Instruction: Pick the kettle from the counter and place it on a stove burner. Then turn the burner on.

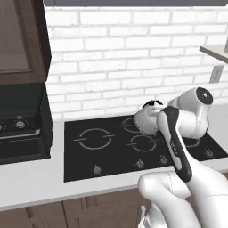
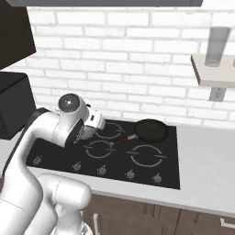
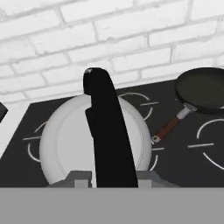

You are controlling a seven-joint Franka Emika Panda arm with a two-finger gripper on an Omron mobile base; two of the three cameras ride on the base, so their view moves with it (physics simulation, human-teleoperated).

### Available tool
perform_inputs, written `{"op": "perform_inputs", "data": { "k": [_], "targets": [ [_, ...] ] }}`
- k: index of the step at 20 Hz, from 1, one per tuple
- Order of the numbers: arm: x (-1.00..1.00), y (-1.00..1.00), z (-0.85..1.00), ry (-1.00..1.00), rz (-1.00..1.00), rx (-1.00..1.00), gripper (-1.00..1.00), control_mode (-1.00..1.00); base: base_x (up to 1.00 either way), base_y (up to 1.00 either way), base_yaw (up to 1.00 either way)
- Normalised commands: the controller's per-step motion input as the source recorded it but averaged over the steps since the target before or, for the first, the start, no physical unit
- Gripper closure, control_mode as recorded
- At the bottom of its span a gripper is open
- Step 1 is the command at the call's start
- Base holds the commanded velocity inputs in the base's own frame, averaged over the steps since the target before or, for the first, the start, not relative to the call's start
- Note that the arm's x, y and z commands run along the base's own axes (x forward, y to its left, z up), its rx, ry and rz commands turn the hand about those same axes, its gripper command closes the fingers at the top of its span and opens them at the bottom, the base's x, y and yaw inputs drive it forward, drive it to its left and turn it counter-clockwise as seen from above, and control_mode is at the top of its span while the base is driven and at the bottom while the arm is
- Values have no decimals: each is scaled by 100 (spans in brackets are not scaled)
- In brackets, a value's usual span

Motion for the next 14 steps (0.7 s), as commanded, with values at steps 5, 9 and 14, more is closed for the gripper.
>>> {"op": "perform_inputs", "data": {
  "k": [5, 9, 14],
  "targets": [
    [6, 100, 0, 10, 0, 0, 100, -100, 0, 0, 0],
    [40, 100, -10, 21, -3, 0, 100, -100, 0, 0, 0],
    [89, 100, -20, 37, -18, -2, 100, -100, 0, 0, 0]
  ]
}}
